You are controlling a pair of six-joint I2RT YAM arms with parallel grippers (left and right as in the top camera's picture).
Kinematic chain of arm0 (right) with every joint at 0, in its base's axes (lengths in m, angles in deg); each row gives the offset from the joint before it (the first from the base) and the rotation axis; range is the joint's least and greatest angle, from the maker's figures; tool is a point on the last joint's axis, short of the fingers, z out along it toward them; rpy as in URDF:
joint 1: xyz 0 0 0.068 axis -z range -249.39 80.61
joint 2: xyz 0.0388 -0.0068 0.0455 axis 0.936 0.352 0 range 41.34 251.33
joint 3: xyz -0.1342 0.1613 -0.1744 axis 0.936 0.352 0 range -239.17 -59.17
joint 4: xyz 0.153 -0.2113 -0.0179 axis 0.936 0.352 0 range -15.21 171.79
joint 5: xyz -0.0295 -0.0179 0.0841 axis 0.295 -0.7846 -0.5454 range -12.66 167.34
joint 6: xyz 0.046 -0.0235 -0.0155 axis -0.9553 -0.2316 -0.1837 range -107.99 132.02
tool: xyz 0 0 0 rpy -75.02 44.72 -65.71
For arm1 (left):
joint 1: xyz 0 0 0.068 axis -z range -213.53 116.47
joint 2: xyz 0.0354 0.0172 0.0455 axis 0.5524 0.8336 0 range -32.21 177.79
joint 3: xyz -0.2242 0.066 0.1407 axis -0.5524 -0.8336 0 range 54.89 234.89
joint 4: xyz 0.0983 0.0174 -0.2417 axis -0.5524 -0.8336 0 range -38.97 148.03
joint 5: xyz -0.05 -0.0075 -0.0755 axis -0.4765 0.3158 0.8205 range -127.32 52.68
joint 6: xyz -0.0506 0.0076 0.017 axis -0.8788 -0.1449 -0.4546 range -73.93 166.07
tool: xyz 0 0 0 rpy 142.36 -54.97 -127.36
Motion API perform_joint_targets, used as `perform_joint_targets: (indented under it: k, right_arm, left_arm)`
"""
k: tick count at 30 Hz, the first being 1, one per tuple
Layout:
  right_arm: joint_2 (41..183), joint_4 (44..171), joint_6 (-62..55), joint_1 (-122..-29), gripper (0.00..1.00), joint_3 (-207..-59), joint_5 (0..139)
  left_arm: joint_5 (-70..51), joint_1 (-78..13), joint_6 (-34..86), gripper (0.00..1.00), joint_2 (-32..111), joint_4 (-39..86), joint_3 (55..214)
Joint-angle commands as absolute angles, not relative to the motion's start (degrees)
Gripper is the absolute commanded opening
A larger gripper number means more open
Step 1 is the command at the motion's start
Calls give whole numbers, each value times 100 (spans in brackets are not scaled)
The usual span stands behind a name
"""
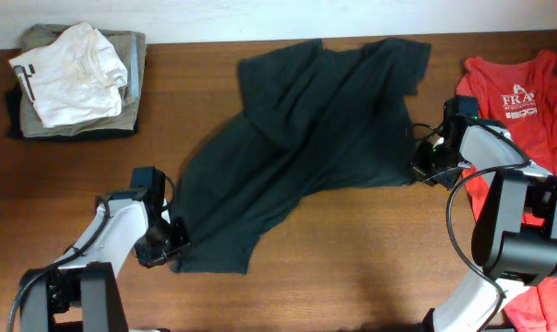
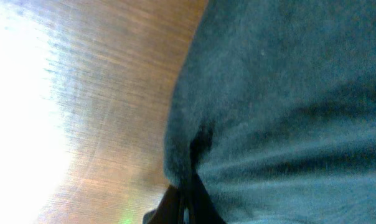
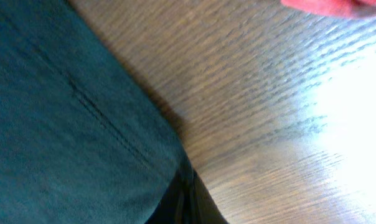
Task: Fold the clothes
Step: 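Lift the shirt high with both grippers and shake it out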
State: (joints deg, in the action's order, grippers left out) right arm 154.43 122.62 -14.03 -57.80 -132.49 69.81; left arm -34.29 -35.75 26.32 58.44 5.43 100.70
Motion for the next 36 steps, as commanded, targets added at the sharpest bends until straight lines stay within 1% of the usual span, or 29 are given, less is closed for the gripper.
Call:
perform_joint_targets:
  k: [1,3,6,7,8,9,12,13,14,17,19,21,23,25,27,28,30,33,35,36]
  right_arm:
    - [14914,13010,-1409,-5764,4,-13903,6983]
    - [14313,13958,-1127,-5775,4,-14786,7047]
    - [13524,14962,-898,-5775,4,-16112,7049]
    - [13214,15239,-769,-5775,4,-16689,7058]
    - [13041,15418,-769,-5775,4,-17059,7126]
    - [12810,15792,-760,-5775,4,-17769,7338]
    - [12676,16354,-618,-5775,4,-19050,7351]
    - [12676,16712,-598,-5775,4,-19920,7427]
    - [12676,16887,-598,-5775,4,-20385,7670]
    - [12751,16846,-603,-5775,4,-20534,7652]
    - [13019,16819,-601,-5775,4,-20534,7652]
    - [13566,16531,-598,-5775,4,-20532,7652]
    - [14235,15930,-452,-5775,4,-20534,7536]
    - [14943,15184,-314,-5780,4,-20534,7202]
    - [15054,14752,-321,-5778,4,-20534,6929]
    - [14993,14323,-323,-5767,4,-20589,6771]
    - [14775,14009,-312,-5727,4,-21139,6765]
    - [14525,14144,-168,-5585,4,-22097,6789]
    - [14462,14496,-166,-5533,4,-22274,6756]
    - [14473,14688,-142,-5552,4,-22261,6754]
  left_arm:
    - [-3567,-3584,2646,1,5438,41,10998]
    - [-4035,-3584,2639,1,4638,-532,11991]
    - [-4017,-3584,2637,1,3652,-670,13385]
    - [-4188,-3584,2637,1,3337,-768,14072]
    - [-4393,-3584,2637,1,3164,-862,14581]
    - [-4579,-3584,2637,1,2974,-1024,15512]
    - [-4618,-3584,2639,1,2878,-1323,16915]
    - [-4618,-3584,2641,1,2876,-1540,17569]
    - [-4640,-3584,2641,1,2878,-1815,18074]
    - [-4634,-3584,2641,1,3079,-1924,18141]
    - [-4616,-3584,2659,1,3584,-2034,18104]
    - [-4614,-3584,2906,1,4469,-1927,18104]
    - [-4391,-3584,2969,1,5507,-1496,18104]
    - [-4242,-3584,3142,1,6524,-738,18106]
    - [-3991,-3584,3249,1,6959,-121,18185]
    - [-3755,-3584,3253,1,7044,213,18401]
    - [-3722,-3608,3312,1,7042,312,19429]
    - [-3705,-3796,3677,1,7042,266,21256]
    - [-3707,-3827,3773,1,7042,-7,21787]
    - [-3705,-3827,3806,1,7044,-217,21780]
